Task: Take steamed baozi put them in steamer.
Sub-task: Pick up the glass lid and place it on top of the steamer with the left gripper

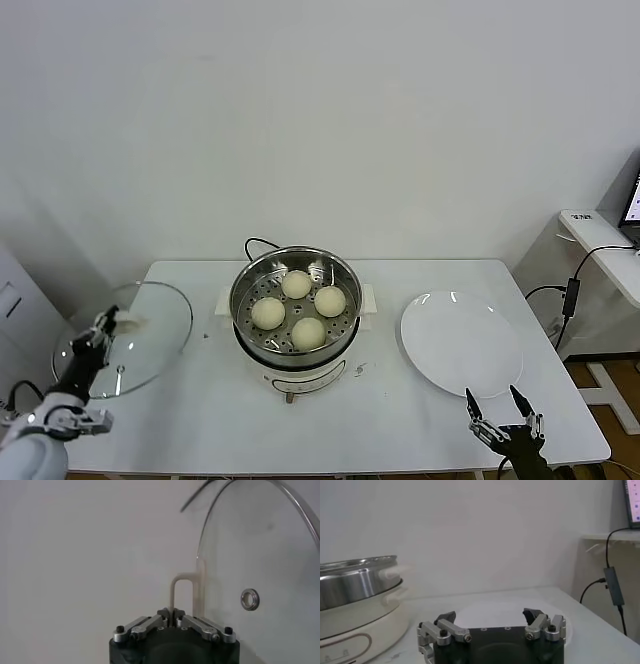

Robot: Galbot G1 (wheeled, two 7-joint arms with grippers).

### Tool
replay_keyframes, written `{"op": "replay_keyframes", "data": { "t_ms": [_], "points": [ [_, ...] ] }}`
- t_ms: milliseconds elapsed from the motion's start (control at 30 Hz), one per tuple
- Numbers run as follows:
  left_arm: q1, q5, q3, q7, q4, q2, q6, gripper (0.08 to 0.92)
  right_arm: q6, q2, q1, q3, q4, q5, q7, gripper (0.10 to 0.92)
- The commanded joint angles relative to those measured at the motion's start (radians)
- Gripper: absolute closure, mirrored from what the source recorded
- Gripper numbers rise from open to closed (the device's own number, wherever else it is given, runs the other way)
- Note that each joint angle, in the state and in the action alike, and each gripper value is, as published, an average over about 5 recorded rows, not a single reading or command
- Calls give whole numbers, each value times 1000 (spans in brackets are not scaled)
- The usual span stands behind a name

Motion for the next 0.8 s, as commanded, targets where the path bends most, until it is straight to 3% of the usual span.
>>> {"op": "replay_keyframes", "data": {
  "t_ms": [33, 167, 367, 800],
  "points": [
    [16, -258, 270, 163, -403, 240, 593, 892, -19, -21, 31, 51, -48, 4, -64, 203],
    [-44, -186, 494, 169, -462, 242, 753, 892, -17, -19, 33, 81, -70, -2, -87, 203],
    [-169, -9, 726, 215, -437, 166, 848, 892, -14, 14, 33, 117, -102, -30, -99, 203],
    [-429, 212, 978, 273, -218, -92, 960, 892, -27, 23, 29, 125, -100, -62, -99, 203]
  ]
}}
